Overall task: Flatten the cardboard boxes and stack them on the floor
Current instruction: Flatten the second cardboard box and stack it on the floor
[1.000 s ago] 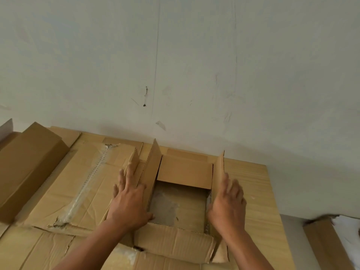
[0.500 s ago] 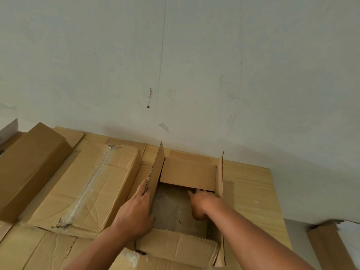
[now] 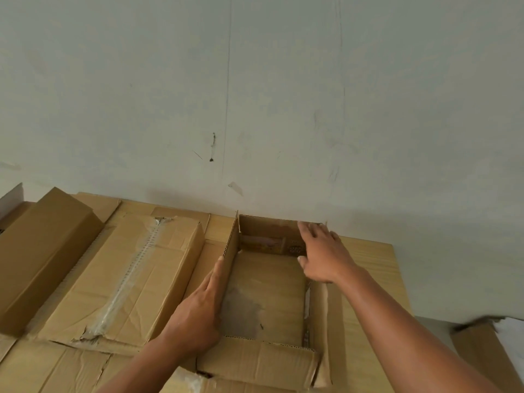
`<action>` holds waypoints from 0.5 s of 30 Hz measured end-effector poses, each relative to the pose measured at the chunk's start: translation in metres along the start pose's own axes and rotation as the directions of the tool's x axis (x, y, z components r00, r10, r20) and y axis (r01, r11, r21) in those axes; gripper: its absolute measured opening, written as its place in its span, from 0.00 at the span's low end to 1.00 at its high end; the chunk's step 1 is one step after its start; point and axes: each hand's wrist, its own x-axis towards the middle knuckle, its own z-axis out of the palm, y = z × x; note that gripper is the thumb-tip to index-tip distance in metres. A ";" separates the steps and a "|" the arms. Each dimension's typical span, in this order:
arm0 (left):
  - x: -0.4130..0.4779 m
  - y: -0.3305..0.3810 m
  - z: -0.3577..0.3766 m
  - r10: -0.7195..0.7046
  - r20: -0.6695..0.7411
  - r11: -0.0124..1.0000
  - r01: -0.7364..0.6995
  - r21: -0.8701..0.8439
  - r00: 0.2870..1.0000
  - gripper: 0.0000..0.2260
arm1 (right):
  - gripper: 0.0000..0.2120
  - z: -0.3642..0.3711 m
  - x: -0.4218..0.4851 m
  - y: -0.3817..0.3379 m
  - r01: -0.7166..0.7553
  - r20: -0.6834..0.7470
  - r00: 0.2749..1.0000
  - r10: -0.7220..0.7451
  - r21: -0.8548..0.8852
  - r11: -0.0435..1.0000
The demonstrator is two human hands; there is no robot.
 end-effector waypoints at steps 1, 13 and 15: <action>0.000 -0.001 0.001 -0.026 -0.005 1.000 0.026 -0.004 1.000 0.54 | 0.39 0.002 0.001 0.006 -0.017 -0.031 0.999 0.017 0.006 1.000; -0.002 -0.005 -0.002 -0.035 0.050 0.996 0.039 -0.081 0.998 0.50 | 0.36 0.022 0.007 0.011 -0.260 -0.047 0.939 0.341 0.551 0.793; -0.001 -0.006 0.000 -0.018 0.038 0.995 0.022 -0.093 0.999 0.50 | 0.40 0.020 0.004 0.011 -0.271 -0.051 0.935 0.352 0.539 0.797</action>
